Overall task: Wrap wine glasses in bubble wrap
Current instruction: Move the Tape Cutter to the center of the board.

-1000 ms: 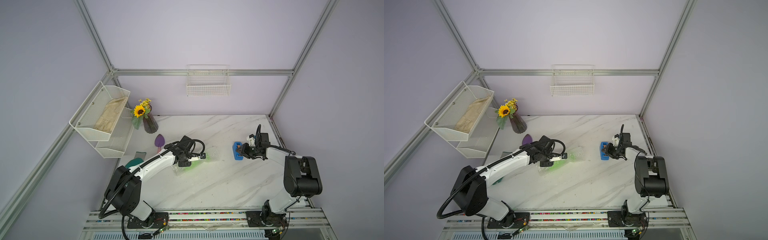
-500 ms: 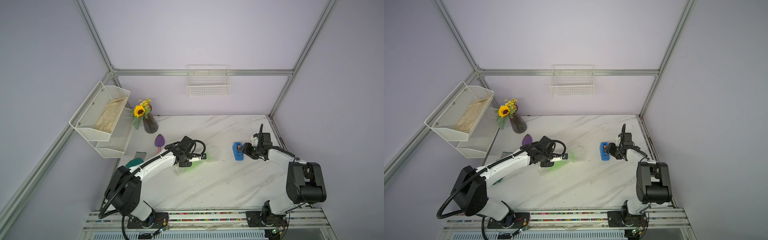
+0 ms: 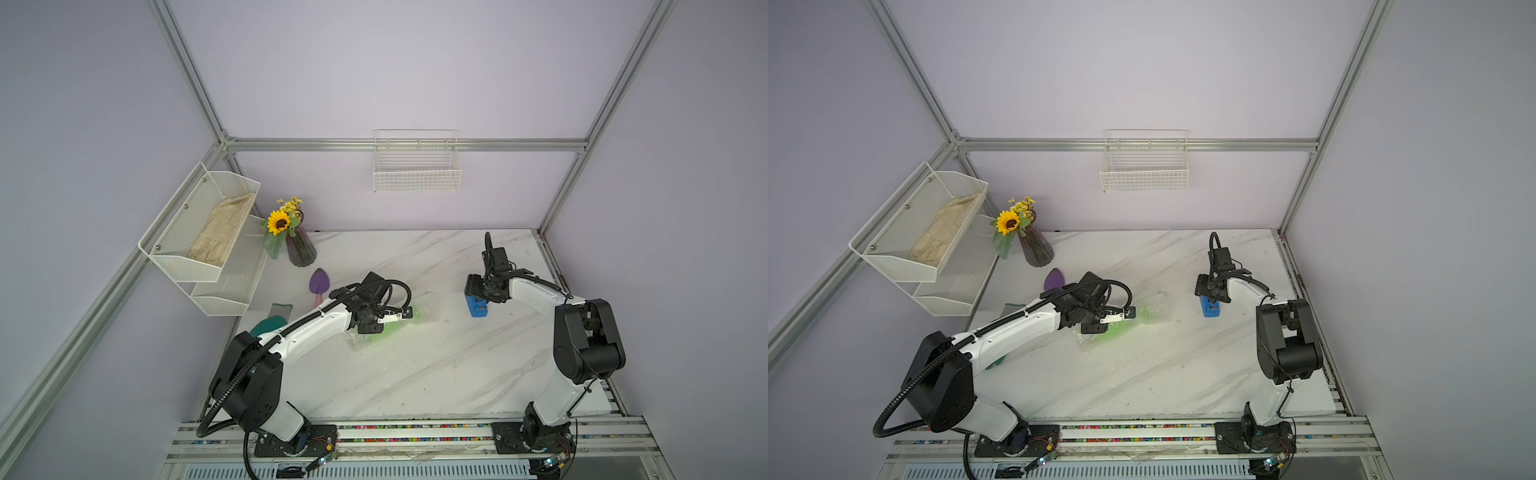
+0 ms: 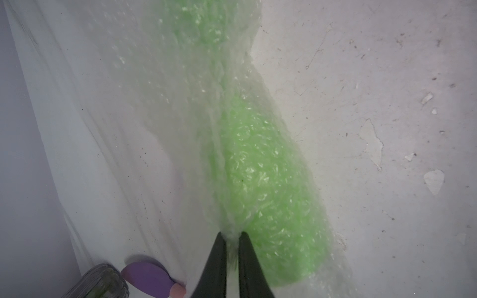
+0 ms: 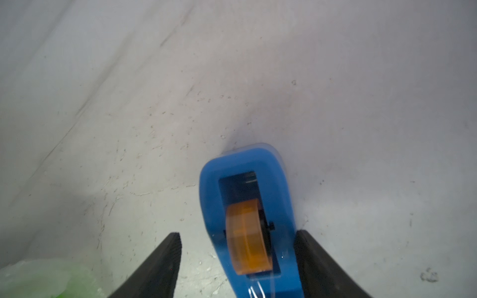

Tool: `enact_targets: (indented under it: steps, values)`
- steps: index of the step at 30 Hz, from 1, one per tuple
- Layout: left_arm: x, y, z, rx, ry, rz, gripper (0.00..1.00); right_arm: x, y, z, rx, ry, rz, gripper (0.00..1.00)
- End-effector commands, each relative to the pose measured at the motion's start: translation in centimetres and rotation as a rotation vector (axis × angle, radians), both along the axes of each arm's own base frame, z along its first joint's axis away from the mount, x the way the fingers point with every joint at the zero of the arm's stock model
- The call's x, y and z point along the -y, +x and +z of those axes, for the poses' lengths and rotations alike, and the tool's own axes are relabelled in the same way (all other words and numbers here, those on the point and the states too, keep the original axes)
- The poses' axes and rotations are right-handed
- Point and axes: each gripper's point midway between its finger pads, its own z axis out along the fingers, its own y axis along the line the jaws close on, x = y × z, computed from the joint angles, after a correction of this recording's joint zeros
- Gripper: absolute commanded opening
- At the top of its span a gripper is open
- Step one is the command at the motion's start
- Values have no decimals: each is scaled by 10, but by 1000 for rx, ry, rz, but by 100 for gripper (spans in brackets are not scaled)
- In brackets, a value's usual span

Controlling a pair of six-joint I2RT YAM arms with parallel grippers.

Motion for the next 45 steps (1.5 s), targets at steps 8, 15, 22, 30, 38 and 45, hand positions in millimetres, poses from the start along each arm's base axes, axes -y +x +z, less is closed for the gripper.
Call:
enact_targets:
  steps: [8, 15, 22, 30, 38, 45]
  values:
    - [1, -5, 0, 5, -7, -20, 12, 5, -7, 6, -15, -55, 37, 85]
    - [0, -5, -2, 3, 1, -19, 12, -4, -5, -25, -90, -34, 83, 78]
    - [3, -6, -2, 4, -6, -26, 12, -11, 38, -7, 8, 4, 16, 44]
    - [4, -9, -3, 3, 0, -34, 12, -26, 108, -12, 67, 20, -182, 43]
    - [4, -14, 0, 10, -5, -41, 12, -45, 120, -6, 38, 33, -233, 64]
    - [5, -15, -5, -1, 4, -44, 12, -43, 109, 56, 117, 121, -53, 81]
